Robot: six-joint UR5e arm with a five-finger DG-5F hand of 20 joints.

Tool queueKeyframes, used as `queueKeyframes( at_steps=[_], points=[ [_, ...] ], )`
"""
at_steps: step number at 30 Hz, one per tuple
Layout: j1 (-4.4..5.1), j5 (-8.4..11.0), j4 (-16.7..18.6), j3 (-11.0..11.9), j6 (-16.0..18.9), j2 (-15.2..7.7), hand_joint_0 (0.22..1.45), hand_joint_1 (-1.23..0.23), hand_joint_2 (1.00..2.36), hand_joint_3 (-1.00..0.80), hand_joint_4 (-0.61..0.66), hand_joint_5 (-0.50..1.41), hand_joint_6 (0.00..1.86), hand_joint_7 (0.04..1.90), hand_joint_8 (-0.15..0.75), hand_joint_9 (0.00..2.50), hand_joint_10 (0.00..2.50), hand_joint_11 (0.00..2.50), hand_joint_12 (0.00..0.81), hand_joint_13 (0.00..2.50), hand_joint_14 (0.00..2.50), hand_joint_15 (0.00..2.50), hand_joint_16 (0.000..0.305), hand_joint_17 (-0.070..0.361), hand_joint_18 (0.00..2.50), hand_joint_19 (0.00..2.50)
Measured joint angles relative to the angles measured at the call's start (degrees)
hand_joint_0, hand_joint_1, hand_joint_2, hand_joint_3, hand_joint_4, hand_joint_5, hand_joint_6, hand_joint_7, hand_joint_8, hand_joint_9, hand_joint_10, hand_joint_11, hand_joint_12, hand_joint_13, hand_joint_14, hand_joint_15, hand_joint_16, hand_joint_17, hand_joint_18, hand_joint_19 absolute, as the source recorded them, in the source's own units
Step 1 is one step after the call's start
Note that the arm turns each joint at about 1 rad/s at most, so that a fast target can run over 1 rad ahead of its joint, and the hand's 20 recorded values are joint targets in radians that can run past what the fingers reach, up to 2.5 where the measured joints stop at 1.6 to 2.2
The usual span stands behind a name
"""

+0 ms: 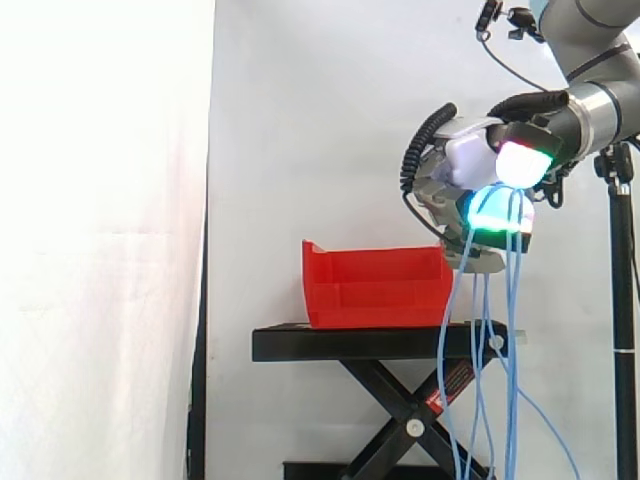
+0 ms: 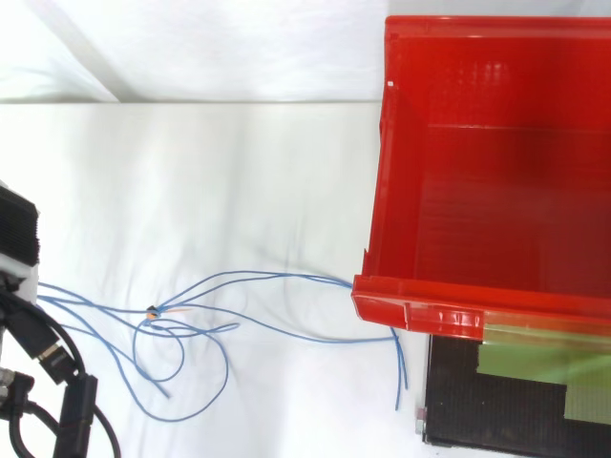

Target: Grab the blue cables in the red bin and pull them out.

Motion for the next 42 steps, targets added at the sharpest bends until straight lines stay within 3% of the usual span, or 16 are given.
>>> queueKeyframes(
  at_steps=[17,22,26,42],
  points=[
    [-0.10,-0.25,1.94,1.43,1.32,0.00,1.09,-1.06,1.01,-0.69,0.24,0.51,0.87,0.34,0.255,1.07,0.00,1.58,0.326,1.25,1.20,1.07,0.046,0.104,0.76,1.08],
    [-0.15,-0.25,1.99,1.50,1.45,0.00,1.07,-1.09,1.00,-0.89,0.27,0.44,0.87,0.33,0.265,1.01,0.00,1.57,0.329,1.23,1.18,1.08,0.047,0.106,0.75,1.06],
    [-0.16,-0.25,2.26,1.51,1.56,0.00,1.07,-1.10,1.00,-0.94,0.28,0.43,0.85,0.32,0.266,1.00,0.00,1.58,0.329,1.23,1.17,1.09,0.047,0.106,0.75,1.06],
    [-0.12,-0.25,3.30,1.50,2.19,0.00,0.81,-0.94,1.00,-1.00,0.30,0.57,0.61,0.45,0.278,1.06,0.00,1.57,0.341,1.23,1.21,1.05,0.049,0.110,0.74,1.06]
  ],
)
